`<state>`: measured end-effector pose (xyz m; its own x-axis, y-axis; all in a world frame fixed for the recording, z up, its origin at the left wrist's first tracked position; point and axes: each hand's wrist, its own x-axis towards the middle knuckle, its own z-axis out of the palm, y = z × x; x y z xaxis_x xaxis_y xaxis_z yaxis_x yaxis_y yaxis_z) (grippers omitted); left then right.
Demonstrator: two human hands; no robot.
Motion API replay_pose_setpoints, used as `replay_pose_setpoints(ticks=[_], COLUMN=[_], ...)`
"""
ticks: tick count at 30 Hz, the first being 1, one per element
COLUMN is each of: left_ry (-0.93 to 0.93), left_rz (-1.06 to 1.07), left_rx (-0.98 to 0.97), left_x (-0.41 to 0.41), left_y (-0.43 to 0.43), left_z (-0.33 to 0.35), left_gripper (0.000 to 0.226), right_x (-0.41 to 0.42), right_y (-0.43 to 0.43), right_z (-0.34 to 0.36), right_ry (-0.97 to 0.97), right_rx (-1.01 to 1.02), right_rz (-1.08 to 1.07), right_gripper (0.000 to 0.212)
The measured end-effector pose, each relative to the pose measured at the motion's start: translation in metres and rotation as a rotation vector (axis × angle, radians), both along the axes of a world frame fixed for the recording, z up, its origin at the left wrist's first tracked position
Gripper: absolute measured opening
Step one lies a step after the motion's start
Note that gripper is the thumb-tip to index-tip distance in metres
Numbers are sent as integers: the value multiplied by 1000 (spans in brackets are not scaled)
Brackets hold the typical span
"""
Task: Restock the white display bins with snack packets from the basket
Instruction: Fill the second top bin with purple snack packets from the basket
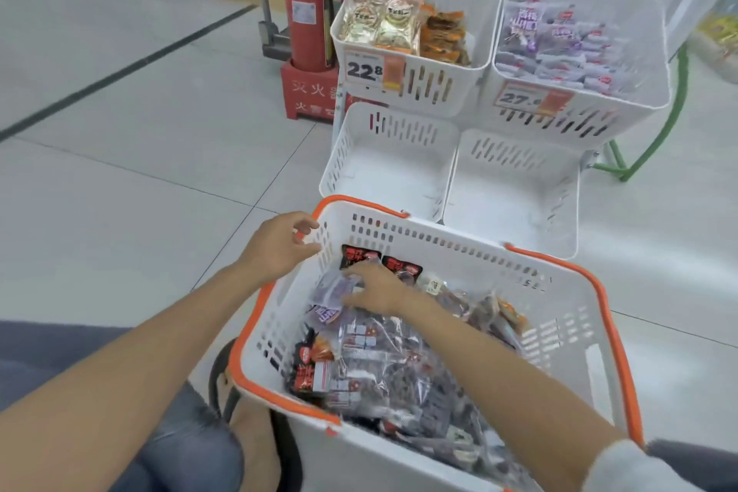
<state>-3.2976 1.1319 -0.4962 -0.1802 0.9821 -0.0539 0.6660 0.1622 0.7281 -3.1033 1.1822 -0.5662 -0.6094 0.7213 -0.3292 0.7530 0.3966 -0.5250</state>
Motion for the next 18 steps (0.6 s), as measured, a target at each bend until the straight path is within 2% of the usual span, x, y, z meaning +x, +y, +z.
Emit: replay_pose_setpoints(ticks=[2,3,5,7,8,10,12,13,14,16,18], left_ry=[-3,-12,-26,-43,-56,-120,-200,-241,-281,-335,-421], left_rz=[8,9,5,12,30,55,-18,-77,-112,-54,82], left_rx=[-5,-9,-18,-13,1,29,-9,-41,-55,-25,0], left_x=[-6,-8,-10,-14,-15,-13,-5,-1,2,0,-8], left_y=[-1,-2,-1,0,1,7,13,16,20,26,27], left_z=[-4,-6,-10,-14,-14,-12,-7,-6,-5,-1,5], left_gripper=[29,29,28,27,27,36,54,56,49,29,21], right_x=[-27,-35,-37,-27,-21,-12,-11,-13,-16,-21,-24], right_y=[2,3,6,14,21,32,40,41,40,34,25], right_z=[-14,-24,-36,-38,-33,-7,22,34,43,47,34], right_ry=[-125,-232,-325,-250,-174,99,408,544,658,828,854], right_rx=[84,121,203,348,405,384,217,98,-27,-255,-296], right_rz=[73,134,215,201,142,-87,-227,-236,-239,-380,-581], right_gripper=[70,66,37,16,14,15,27,32,36,38,40])
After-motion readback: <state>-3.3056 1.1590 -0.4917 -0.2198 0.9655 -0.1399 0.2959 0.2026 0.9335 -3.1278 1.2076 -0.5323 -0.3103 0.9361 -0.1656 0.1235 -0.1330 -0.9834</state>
